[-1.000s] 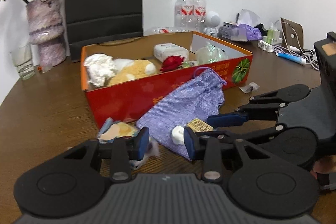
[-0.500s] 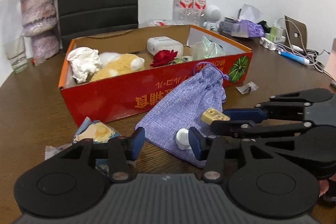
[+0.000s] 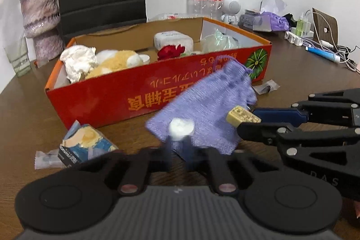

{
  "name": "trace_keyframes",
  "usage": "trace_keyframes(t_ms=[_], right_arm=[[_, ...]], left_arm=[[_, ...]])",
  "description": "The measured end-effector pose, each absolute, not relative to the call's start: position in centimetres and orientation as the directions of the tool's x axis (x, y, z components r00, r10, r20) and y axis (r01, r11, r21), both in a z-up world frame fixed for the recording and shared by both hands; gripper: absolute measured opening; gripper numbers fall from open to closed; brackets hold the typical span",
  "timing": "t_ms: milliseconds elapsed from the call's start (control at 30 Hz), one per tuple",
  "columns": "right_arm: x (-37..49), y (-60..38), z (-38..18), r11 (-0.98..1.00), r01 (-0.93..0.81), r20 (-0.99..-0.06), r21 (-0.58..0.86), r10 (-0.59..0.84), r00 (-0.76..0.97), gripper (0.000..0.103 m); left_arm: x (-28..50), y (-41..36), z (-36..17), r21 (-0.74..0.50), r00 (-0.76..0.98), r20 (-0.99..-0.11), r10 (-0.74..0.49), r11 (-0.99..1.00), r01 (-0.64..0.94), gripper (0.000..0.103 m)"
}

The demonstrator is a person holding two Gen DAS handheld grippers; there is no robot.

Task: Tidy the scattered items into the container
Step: 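Carry the wooden block and white cap over the red box and open both tools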

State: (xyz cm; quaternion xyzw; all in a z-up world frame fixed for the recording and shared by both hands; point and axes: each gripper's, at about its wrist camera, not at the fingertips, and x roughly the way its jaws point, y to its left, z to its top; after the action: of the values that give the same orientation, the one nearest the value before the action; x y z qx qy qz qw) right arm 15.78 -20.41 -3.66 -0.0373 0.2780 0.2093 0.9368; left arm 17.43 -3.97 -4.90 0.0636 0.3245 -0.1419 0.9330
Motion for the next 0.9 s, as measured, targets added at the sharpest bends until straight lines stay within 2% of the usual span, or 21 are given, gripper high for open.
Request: trace_keyframes(t_ms=[233,300,333,467,533,633,900], right_arm=[[15.4,-20.7,-3.4,0.908,-0.417,-0.524,0.049,0.379,0.763,0.019],[15.2,-20.9,-3.3,0.912,-0.408,-0.517,0.050,0.373,0.770,0.019],[15.2,-21.0,-3.3,0.913,-0.404,-0.514,0.052,0.371,0.773,0.019],[15.1,-21.7,-3.1,0.920,-0.387,-0.506,0.059,0.362,0.783,0.019],[15.2,-22.1,-3.1,0.924,-0.378,-0.506,0.066,0.357,0.785,0.019],[15.5,-22.6,-3.2,0.927,-0.367,-0.510,0.078,0.354,0.784,0.019],[15.4,-22.7,-3.1,0.929,-0.363,-0.505,0.075,0.350,0.789,0.020]], left_arm=[[17.7,-4.1,-4.5,0.001,0.750,-0.622,-0.225,0.957,0.289,0.009],[18.2,-4.3,-4.1,-0.024,0.748,-0.619,-0.240,0.957,0.288,0.019],[18.4,-4.6,-3.9,-0.029,0.750,-0.615,-0.244,0.957,0.287,0.028],[20.0,-6.4,-4.0,0.009,0.748,-0.628,-0.213,0.960,0.280,0.040],[20.9,-6.9,-5.0,0.017,0.731,-0.656,-0.191,0.964,0.267,0.040],[20.7,-6.8,-5.1,0.013,0.745,-0.643,-0.180,0.969,0.245,0.027],[16.7,-5.5,-2.5,-0.012,0.791,-0.572,-0.216,0.967,0.256,0.027]])
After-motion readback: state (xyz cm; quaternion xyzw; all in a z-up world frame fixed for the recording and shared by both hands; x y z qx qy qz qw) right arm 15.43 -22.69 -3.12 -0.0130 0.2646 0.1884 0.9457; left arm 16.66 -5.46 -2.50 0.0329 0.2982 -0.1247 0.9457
